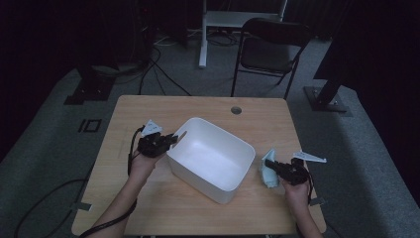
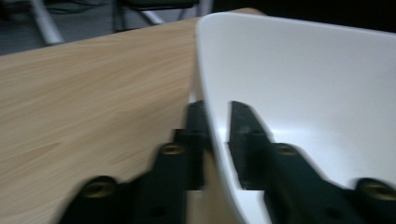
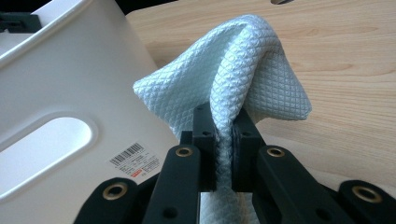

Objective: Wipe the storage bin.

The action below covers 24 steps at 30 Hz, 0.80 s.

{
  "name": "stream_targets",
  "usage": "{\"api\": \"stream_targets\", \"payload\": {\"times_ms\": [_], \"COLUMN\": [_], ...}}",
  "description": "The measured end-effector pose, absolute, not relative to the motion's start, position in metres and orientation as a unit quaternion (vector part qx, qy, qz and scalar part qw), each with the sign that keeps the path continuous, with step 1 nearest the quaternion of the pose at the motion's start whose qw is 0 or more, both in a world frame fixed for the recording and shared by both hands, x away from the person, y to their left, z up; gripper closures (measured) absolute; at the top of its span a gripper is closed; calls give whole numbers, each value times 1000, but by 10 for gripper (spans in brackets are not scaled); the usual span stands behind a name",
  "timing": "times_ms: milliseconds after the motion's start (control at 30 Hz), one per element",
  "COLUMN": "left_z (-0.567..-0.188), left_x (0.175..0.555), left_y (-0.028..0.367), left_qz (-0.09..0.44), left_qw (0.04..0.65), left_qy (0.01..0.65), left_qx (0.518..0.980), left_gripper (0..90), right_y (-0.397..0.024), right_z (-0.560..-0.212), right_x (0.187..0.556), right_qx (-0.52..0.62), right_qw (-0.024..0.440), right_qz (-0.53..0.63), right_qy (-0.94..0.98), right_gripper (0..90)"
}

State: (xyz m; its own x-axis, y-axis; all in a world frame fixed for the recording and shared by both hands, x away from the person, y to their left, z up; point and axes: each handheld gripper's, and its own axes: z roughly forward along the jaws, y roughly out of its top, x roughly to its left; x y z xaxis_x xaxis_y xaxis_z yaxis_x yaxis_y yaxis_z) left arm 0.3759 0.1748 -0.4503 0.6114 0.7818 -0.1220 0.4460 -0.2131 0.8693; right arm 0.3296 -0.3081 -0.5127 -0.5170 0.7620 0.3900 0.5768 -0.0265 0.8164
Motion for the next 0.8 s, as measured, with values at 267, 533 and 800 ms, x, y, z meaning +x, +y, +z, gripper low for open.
{"api": "stream_targets", "payload": {"times_ms": [267,533,800], "left_z": [-451,-452,-450], "left_x": [387,395,391], "left_y": [174,165,159], "left_qz": [192,199,213], "left_qw": [482,483,466], "left_qy": [419,426,446], "left_qx": [745,738,733], "left_gripper": [881,882,884], "right_y": [-306,-304,-292], "right_z": [-512,-510,-492], "right_x": [330,329,321], "right_qx": [482,477,441], "right_qw": [86,82,78], "right_qz": [528,532,555], "right_qy": [694,695,701], "right_gripper": [834,834,834]}}
